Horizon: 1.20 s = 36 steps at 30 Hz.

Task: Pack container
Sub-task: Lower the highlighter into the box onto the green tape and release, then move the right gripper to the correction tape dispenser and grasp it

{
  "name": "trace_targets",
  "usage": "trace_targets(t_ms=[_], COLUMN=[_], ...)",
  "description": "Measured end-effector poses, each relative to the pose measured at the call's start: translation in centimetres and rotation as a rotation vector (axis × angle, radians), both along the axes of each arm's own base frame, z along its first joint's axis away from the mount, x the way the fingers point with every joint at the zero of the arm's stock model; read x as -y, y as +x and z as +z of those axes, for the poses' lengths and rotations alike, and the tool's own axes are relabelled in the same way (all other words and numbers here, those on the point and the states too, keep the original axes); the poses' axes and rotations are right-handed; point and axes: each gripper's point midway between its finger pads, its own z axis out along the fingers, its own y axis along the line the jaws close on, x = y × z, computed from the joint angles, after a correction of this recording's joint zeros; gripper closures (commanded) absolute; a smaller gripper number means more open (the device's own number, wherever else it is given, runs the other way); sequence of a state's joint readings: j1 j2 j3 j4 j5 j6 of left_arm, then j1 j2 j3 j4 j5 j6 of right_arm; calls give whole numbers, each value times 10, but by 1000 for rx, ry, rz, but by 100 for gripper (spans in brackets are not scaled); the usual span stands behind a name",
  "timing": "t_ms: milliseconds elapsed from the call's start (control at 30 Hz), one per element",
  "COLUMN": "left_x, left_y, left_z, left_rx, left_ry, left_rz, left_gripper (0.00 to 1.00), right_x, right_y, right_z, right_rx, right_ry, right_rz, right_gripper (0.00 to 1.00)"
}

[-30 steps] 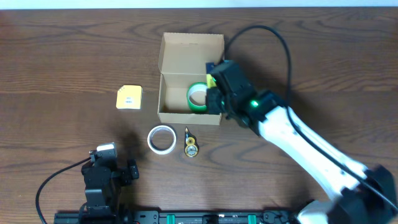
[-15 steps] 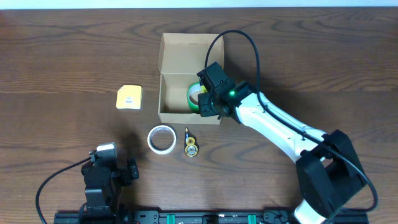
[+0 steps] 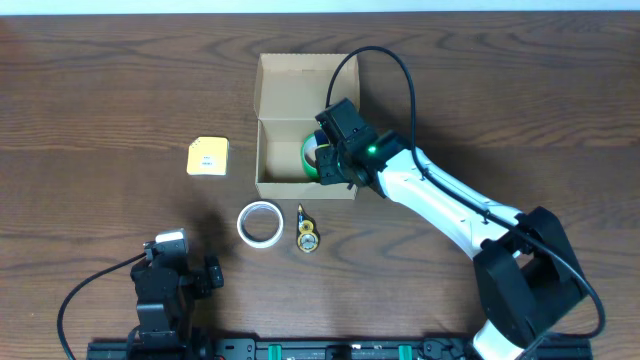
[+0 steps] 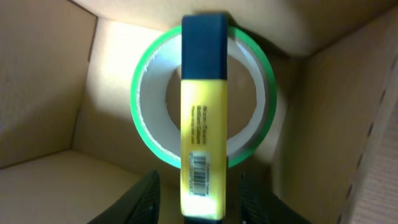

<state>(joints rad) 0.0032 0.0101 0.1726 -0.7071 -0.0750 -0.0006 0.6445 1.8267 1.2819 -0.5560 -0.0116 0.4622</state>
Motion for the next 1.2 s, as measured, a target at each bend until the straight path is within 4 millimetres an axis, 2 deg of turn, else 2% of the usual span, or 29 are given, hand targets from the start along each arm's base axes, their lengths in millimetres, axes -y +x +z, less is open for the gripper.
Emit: trace_targets(t_ms=[167,267,433,533,700,800,867,1000,1100,1200], left_x=[0,0,0,0,0,0,0,0,0,0], left_y=[0,0,0,0,0,0,0,0,0,0], left_z=[0,0,0,0,0,0,0,0,0,0], left_rx=[0,0,0,0,0,0,0,0,0,0], left_ry=[0,0,0,0,0,0,0,0,0,0], left_rz=[0,0,0,0,1,0,0,0,0,0], left_gripper=[5,5,5,5,5,5,4,5,5,5], right_x=[-3,-8,-17,-14,12,27,30,13,-6,-14], right_y=[4,10,22,19,-16,-42,-64,-103,-137,-165], right_z=[3,12,43,70,106,116,114,97,70,44], right_rx=[17,42,107,135,105,62,14,-47,-81,-105], right_ry=[12,27,63,77,49,13,-24,-71,-97,-115], right_rz=[0,7,25,32,40,53,82,137,165,158], right_gripper=[58,57,55,53,51,51,50,47,37,30])
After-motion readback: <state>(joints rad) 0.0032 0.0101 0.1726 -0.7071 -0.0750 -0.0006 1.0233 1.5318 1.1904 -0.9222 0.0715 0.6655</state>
